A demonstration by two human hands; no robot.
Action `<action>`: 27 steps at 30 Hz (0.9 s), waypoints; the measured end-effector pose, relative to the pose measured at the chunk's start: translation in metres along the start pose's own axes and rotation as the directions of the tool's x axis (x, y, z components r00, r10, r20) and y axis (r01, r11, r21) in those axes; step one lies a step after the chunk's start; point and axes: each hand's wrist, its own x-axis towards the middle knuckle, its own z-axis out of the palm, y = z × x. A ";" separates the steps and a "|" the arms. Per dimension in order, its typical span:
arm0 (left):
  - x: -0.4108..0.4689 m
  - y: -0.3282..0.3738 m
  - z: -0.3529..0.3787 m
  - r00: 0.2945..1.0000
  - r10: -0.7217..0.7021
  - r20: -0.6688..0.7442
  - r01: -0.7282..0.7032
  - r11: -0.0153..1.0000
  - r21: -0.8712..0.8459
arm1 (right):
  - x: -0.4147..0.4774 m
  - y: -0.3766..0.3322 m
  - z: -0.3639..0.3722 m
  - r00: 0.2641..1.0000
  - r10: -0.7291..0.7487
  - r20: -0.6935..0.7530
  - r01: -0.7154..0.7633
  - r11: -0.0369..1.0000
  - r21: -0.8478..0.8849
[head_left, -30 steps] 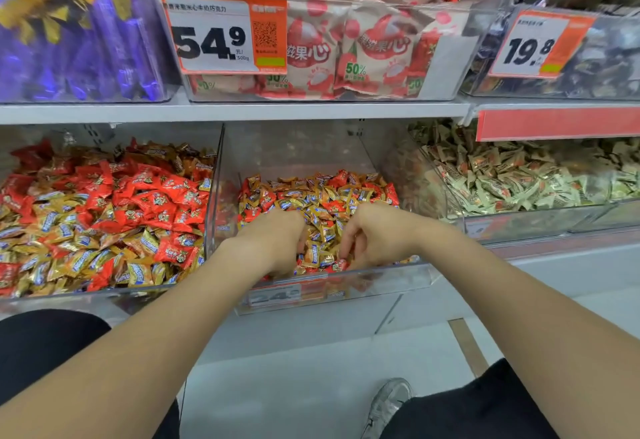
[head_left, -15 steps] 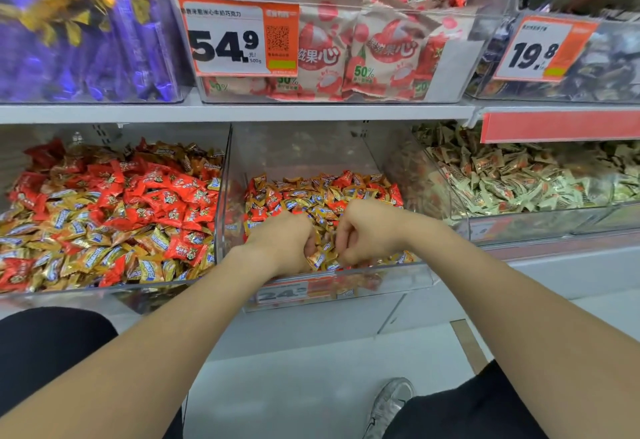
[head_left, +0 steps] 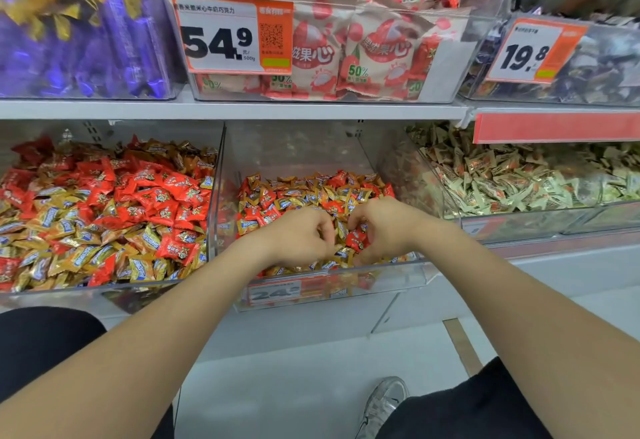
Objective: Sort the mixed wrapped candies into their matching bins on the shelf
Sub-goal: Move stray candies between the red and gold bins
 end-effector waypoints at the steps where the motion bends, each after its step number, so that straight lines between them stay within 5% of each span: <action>1: 0.001 0.000 0.001 0.999 0.022 0.035 -0.022 1.000 0.017 | 0.003 -0.001 0.004 1.000 -0.016 -0.017 0.016 1.000 -0.021; 7: 0.009 -0.006 0.007 0.994 0.066 0.086 -0.088 0.954 0.288 | 0.008 -0.001 0.007 0.994 -0.088 -0.067 0.093 0.994 0.066; 14: 0.013 -0.005 0.009 0.984 0.130 0.124 -0.169 0.905 0.391 | -0.007 0.016 -0.008 0.990 0.065 -0.124 -0.023 0.949 0.314; 27: 0.017 -0.014 0.007 0.991 0.133 -0.024 -0.121 0.951 0.283 | -0.002 0.012 0.004 1.000 0.000 0.017 -0.001 0.999 0.052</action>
